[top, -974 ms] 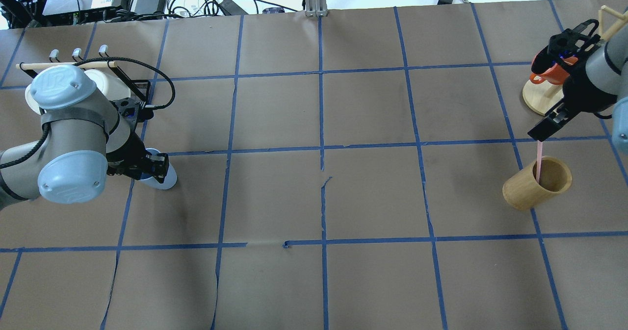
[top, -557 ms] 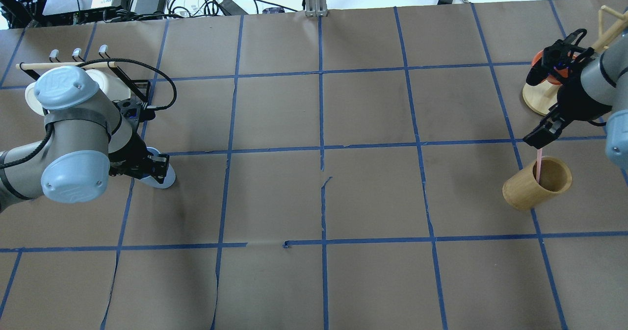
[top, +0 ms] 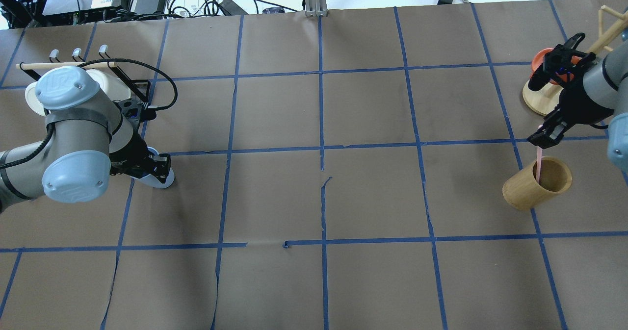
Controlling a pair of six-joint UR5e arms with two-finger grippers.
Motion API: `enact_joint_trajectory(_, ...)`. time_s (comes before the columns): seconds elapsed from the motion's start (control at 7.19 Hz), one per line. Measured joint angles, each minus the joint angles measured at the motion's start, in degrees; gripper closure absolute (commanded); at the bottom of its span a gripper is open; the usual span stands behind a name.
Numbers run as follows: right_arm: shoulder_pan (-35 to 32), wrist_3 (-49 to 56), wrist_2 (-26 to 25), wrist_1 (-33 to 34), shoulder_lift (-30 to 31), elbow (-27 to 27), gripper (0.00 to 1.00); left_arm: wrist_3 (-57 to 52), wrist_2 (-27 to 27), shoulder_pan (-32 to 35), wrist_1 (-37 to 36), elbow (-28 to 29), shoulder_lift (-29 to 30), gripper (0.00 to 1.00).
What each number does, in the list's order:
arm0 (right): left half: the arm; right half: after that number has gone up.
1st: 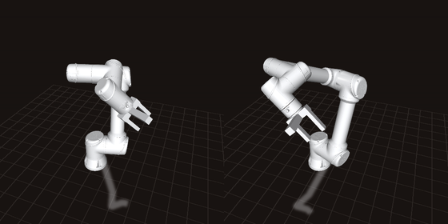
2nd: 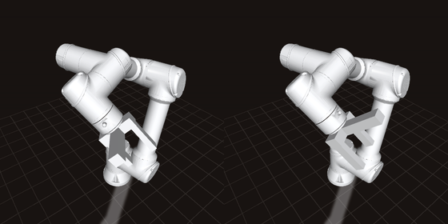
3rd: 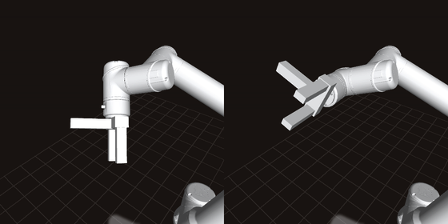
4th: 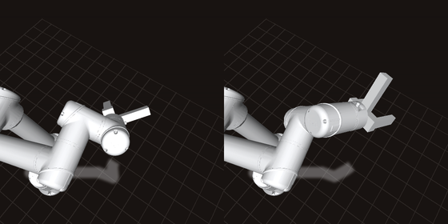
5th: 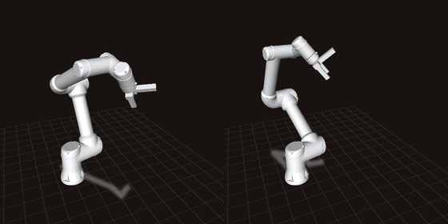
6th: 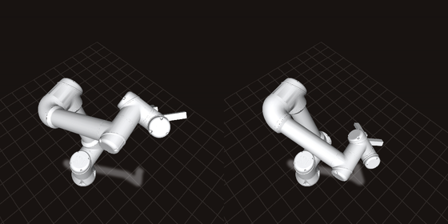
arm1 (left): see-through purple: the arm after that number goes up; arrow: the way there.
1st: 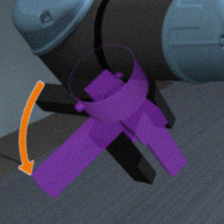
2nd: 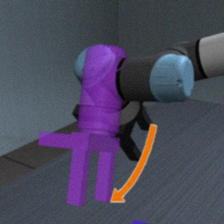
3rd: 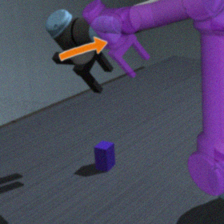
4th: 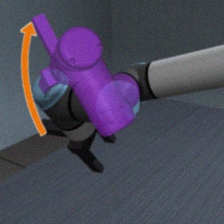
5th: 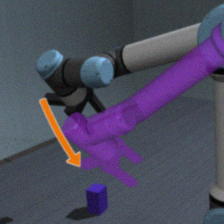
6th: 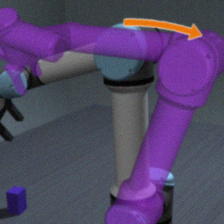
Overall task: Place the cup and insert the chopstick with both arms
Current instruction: 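Lift the blue cup with the left gripper while the right pulls the stick up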
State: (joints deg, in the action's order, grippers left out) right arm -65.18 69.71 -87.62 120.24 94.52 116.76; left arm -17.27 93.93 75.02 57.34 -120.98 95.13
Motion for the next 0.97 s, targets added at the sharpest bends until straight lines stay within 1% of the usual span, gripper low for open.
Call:
enact_joint_trajectory(0.14,0.3,-0.8,0.6,-0.1,0.0,0.0,0.6,0.0,0.1,0.4,0.0,0.1,0.0,0.07)
enact_joint_trajectory(0.28,0.4,-2.8,1.5,-0.6,0.0,0.0,0.61,-0.2,0.2,0.6,0.0,0.2,0.0,0.32)
enact_joint_trajectory(0.42,0.5,-5.2,2.0,-1.5,0.0,0.0,0.63,-1.2,0.2,0.8,0.1,0.2,0.1,0.95)
enact_joint_trajectory(0.56,0.5,-6.9,2.3,-2.1,0.0,-0.1,0.72,-3.0,0.3,0.8,0.2,0.2,0.2,1.0)
enact_joint_trajectory(0.7,0.5,-7.6,2.3,-2.3,0.0,-0.2,0.81,-3.9,0.2,0.9,0.1,0.2,0.4,1.0)
enact_joint_trajectory(0.97,0.6,-8.6,2.4,-2.5,0.0,-0.3,0.87,-3.7,-0.3,1.1,-0.2,0.7,0.6,1.0)
